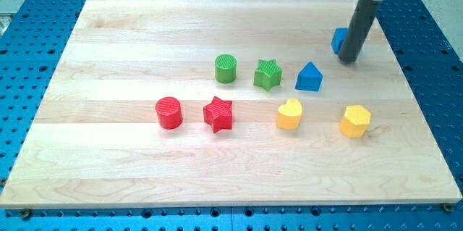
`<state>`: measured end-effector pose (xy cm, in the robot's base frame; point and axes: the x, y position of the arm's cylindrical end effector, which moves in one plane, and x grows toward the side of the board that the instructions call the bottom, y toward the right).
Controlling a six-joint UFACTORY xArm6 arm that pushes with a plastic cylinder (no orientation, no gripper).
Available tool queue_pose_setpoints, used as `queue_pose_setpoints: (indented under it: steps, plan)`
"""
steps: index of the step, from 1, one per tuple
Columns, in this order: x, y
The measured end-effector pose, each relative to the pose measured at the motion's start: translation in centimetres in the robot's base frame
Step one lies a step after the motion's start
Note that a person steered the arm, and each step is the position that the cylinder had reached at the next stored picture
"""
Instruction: Move the blue cube to the top right
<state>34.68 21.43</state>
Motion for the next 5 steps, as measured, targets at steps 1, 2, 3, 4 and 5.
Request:
queue_pose_setpoints:
  steps: [1, 2, 3, 4, 5]
  plan:
    - [-4.8, 0.8]
    - [-9.6, 0.8]
    - [-4.4, 1.2]
    - [5.3, 1.3]
    - [9.8, -0.8]
